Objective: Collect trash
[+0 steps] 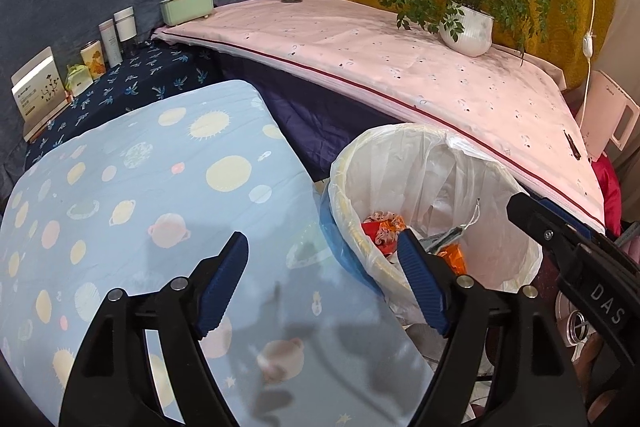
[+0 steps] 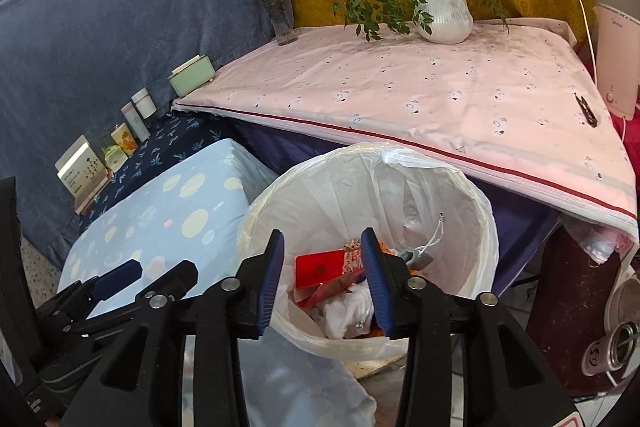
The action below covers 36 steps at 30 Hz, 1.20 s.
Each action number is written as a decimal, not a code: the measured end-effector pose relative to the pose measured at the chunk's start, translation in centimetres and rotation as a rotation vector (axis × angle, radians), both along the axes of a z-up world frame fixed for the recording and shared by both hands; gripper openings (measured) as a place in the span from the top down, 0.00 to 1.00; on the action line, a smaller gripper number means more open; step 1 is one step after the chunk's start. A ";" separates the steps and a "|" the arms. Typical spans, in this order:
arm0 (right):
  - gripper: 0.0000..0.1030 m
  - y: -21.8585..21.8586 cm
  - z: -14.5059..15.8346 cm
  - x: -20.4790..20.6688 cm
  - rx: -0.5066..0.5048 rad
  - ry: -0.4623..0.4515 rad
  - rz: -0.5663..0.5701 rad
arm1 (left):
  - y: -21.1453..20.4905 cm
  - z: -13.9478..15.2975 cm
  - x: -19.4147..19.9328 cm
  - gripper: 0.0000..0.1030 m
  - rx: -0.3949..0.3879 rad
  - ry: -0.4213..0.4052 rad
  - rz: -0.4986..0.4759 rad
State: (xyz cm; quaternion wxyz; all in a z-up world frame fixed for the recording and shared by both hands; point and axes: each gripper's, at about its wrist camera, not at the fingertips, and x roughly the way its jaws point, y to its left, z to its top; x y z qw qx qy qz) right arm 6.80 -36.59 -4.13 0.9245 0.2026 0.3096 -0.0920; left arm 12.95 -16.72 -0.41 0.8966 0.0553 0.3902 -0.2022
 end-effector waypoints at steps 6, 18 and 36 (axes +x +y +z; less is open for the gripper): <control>0.51 0.2 0.2 -1.3 -0.024 0.015 -0.021 | 0.8 -0.1 -0.7 0.24 -0.002 0.006 0.015; 0.30 1.0 0.7 -3.9 -0.111 0.039 -0.054 | 2.3 0.5 -2.6 0.18 0.010 -0.026 0.047; 0.06 2.4 0.6 -5.8 -0.209 0.061 -0.056 | 3.7 0.4 -4.2 0.08 0.039 -0.031 0.111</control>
